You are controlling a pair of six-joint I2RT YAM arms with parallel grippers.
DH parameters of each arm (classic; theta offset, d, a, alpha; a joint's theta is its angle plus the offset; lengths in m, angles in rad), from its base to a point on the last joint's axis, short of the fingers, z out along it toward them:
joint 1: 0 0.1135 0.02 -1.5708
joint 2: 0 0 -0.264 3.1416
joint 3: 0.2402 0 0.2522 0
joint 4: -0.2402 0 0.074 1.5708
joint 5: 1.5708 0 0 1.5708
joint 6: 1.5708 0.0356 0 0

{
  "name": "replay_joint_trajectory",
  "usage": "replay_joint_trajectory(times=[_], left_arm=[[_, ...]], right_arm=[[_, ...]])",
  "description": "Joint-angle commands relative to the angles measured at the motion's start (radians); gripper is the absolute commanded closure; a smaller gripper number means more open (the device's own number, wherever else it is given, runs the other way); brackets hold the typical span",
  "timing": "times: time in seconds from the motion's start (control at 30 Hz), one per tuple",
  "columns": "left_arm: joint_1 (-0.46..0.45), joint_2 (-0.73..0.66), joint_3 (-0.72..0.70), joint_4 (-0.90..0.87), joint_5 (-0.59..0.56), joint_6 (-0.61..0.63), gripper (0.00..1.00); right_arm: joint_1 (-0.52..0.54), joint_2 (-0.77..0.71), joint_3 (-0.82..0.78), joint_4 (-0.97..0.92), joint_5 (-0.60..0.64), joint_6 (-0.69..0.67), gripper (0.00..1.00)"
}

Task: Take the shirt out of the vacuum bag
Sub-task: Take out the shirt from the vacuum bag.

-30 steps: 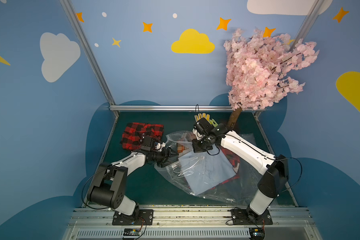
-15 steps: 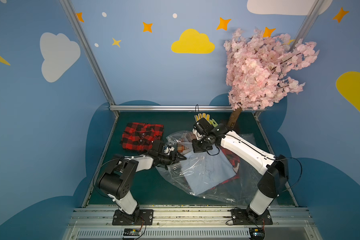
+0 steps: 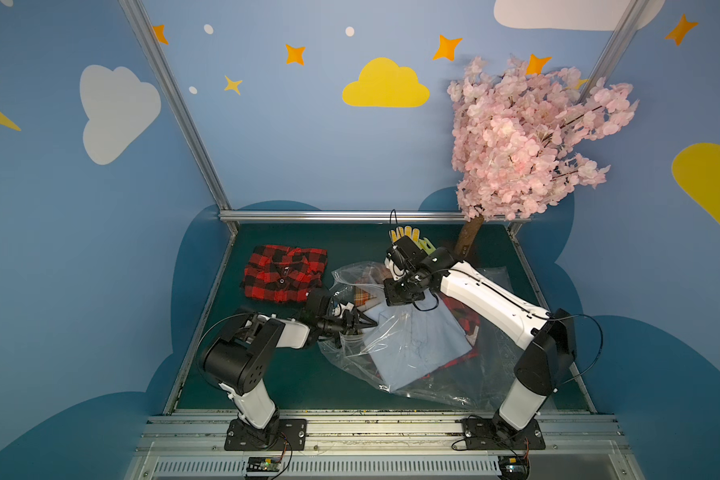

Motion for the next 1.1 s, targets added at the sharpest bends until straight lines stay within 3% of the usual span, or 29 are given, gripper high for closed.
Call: replay_joint_trajectory(times=[0.0, 0.3, 0.63, 0.83, 1.07], left_arm=[[-0.025, -0.043, -0.030, 0.036, 0.038, -0.035, 0.19], [-0.050, -0.117, -0.069, -0.015, 0.014, -0.024, 0.18], [-0.071, -0.085, -0.011, -0.005, 0.001, -0.029, 0.19], [-0.090, -0.074, 0.000, 0.041, -0.001, -0.046, 0.26], [-0.095, -0.020, -0.001, 0.068, -0.013, -0.039, 0.52]], right_arm=[[0.002, 0.012, 0.014, -0.035, -0.003, 0.000, 1.00], [0.003, 0.029, 0.027, -0.036, -0.011, 0.002, 1.00], [0.004, 0.035, 0.030, -0.040, -0.012, -0.001, 1.00], [0.007, 0.041, 0.032, -0.037, -0.012, 0.003, 1.00], [0.008, 0.040, 0.031, -0.034, -0.012, 0.005, 1.00]])
